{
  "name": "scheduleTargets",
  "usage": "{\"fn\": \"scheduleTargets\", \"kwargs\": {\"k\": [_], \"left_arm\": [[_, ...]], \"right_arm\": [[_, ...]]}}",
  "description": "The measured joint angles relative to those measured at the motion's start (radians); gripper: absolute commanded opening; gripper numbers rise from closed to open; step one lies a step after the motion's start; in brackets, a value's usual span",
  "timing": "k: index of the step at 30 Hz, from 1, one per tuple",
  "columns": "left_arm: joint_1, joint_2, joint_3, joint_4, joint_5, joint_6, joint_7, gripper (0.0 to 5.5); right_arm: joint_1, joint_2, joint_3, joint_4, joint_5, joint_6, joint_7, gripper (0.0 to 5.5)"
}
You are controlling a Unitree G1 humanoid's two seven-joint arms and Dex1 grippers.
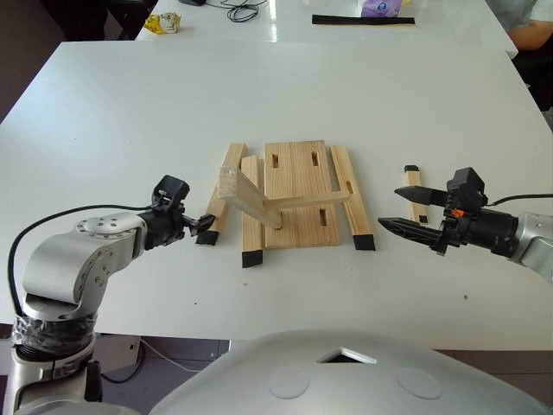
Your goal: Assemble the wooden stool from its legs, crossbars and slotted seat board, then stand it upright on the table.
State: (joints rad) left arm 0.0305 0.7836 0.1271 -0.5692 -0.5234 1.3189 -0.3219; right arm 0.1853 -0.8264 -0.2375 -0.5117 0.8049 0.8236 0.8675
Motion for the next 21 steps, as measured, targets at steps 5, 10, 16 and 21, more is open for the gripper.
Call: {"fn": "scheduleTargets", "kwargs": {"k": [5,10,16,21], "left_arm": [[-0.037,0.036,-0.022,0.065,0.026,-0.043,-0.032,4.1],[-0.065,-0.008,-0.015,0.064,0.003,0.014,-0.036,4.1],[-0.075,-0.052,0.0,0.056,-0.004,0.067,-0.035,4.1],[-0.077,-0.083,-0.009,0.054,0.0,0.067,-0.028,4.1]], "right_arm": [[0.014,0.003,0.0,-0.006,0.0,-0.002,-0.008,4.58],[0.014,0.003,0.002,-0.006,-0.001,-0.004,-0.008,4.58],[0.008,0.003,0.007,-0.003,-0.012,-0.011,-0.004,4.58],[-0.008,0.003,0.025,0.004,-0.022,-0.013,0.0,4.58]]}}
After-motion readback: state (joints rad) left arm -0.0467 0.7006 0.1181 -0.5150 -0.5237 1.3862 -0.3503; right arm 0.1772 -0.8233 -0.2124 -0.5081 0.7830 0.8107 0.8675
